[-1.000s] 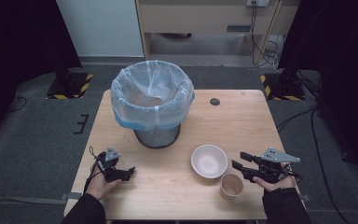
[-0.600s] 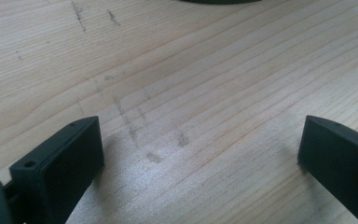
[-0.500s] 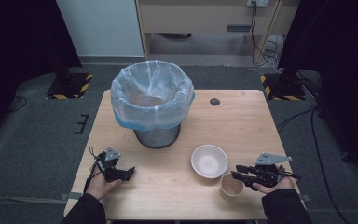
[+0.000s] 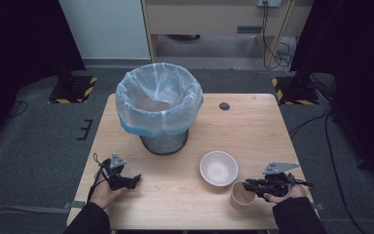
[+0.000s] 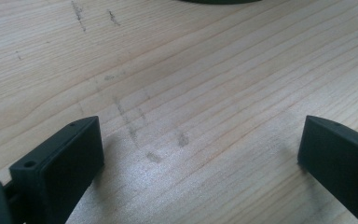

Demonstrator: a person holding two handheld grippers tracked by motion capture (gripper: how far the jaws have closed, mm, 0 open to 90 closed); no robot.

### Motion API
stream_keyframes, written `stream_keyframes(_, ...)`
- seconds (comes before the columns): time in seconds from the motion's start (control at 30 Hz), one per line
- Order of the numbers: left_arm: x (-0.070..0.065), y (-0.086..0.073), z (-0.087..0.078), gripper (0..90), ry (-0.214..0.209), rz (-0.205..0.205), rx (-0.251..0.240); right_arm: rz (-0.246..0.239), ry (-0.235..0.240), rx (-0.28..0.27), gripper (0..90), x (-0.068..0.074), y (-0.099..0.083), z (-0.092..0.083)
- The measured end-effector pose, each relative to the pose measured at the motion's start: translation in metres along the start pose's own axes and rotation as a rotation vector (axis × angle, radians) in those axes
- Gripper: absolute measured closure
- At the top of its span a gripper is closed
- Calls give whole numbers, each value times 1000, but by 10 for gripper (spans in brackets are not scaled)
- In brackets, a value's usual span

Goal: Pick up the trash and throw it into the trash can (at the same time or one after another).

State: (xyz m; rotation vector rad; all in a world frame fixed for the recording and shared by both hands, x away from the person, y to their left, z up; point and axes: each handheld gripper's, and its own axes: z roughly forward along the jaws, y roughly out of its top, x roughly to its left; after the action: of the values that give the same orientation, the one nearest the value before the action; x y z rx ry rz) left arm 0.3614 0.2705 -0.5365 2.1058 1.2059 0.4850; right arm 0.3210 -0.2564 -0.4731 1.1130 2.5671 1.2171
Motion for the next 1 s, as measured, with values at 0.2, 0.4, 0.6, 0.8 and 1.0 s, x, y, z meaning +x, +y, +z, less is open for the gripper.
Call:
stream_keyframes(0.2, 0, 0, 0, 0, 0, 0, 0, -7, 11, 9, 838, 1, 1, -1)
stream_keyframes(0.4, 0, 0, 0, 0, 0, 0, 0, 1, 33, -57, 840, 0, 6, -7)
stream_keyframes(0.6, 0, 0, 0, 0, 0, 0, 0, 14, 28, -164, 840, 0, 11, -16)
stream_keyframes(0.8, 0, 0, 0, 0, 0, 0, 0, 31, 17, -280, 841, 2, 17, -23)
stream_keyframes(1.0, 0, 0, 0, 0, 0, 0, 0, 69, -39, -417, 840, 0, 24, -30)
